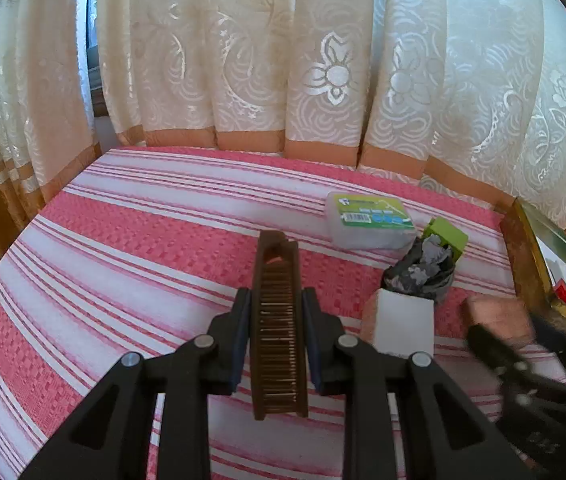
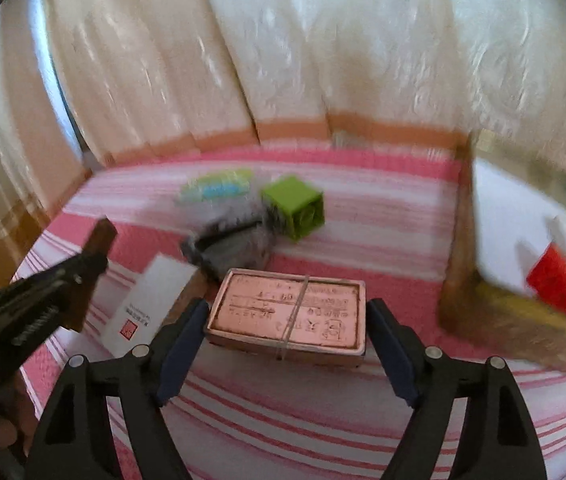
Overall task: Organize rigid objects
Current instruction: 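Grasp the brown comb piece with the left tool while the right tool grasps the copper-framed card, then lift the brown comb piece with the left tool while the right tool lifts the copper card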
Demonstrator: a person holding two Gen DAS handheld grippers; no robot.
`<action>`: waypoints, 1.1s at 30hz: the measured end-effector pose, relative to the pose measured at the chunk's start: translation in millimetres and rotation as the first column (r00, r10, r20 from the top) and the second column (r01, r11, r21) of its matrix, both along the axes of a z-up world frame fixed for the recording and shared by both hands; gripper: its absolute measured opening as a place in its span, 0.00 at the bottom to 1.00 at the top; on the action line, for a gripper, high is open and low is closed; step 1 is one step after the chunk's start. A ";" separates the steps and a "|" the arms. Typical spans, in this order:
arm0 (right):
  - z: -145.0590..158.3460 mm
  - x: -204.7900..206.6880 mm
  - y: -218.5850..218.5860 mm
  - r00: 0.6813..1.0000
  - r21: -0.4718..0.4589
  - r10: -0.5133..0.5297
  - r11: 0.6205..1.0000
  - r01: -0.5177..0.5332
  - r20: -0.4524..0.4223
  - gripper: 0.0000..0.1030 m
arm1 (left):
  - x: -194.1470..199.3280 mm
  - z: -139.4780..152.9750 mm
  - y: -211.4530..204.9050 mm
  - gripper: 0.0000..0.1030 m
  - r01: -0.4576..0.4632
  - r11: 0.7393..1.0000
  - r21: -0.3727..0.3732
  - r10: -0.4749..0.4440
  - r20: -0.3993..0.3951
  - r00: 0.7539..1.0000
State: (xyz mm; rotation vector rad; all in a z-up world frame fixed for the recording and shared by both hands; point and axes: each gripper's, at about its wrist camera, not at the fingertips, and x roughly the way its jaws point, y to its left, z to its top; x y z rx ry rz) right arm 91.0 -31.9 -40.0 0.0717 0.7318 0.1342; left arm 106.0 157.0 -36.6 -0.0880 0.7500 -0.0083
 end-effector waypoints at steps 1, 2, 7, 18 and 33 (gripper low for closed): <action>5.1 -5.4 -0.5 0.999 -0.006 0.003 1.000 -0.002 0.035 0.79 | -0.5 0.5 -0.1 0.23 -0.001 1.000 -0.002 0.001 0.005 1.000; 10.7 -11.3 -2.1 0.997 -0.001 0.006 1.000 -0.006 0.071 0.79 | -1.3 1.2 0.0 0.23 -0.002 1.000 -0.004 0.002 0.012 1.000; 30.6 -34.7 -9.7 0.977 -0.007 -0.019 1.000 0.021 0.213 0.79 | -5.9 6.4 -1.6 0.23 -0.005 1.000 0.000 0.005 0.059 0.998; 46.1 -58.9 -9.6 0.915 -0.135 -0.077 0.981 0.141 0.395 0.79 | -9.6 7.5 -4.9 0.23 -0.042 0.999 0.016 0.040 0.100 0.994; 48.3 -57.4 -12.6 0.923 -0.093 -0.007 0.995 0.046 0.384 0.58 | -21.6 12.5 -10.7 0.23 -0.077 0.997 0.021 0.073 0.162 0.984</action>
